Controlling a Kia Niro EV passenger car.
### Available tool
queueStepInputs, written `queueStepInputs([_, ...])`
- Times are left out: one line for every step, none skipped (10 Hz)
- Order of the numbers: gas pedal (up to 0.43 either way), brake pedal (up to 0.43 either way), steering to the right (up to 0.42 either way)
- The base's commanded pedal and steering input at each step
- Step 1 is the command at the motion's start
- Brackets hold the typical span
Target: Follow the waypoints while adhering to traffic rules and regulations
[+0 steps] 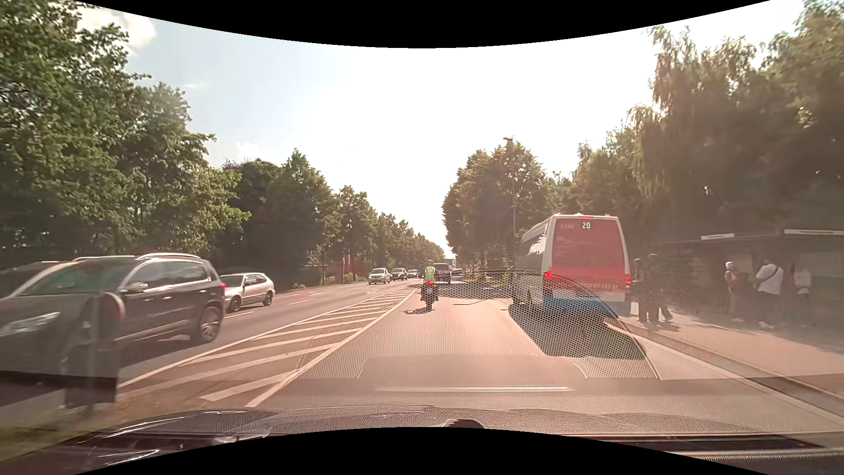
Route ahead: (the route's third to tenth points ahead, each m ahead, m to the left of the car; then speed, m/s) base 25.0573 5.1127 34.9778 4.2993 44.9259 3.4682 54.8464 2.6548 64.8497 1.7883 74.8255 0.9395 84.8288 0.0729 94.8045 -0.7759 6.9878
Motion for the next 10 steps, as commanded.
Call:
queueStepInputs([0.28,0.0,0.014])
queueStepInputs([0.268,0.0,0.014])
queueStepInputs([0.268,0.0,0.014])
queueStepInputs([0.26,0.0,0.016])
queueStepInputs([0.26,0.0,0.02])
queueStepInputs([0.26,0.0,0.018])
queueStepInputs([0.26,0.0,0.011])
queueStepInputs([0.248,0.0,0.006])
queueStepInputs([0.248,0.0,0.005])
queueStepInputs([0.228,0.0,0.004])
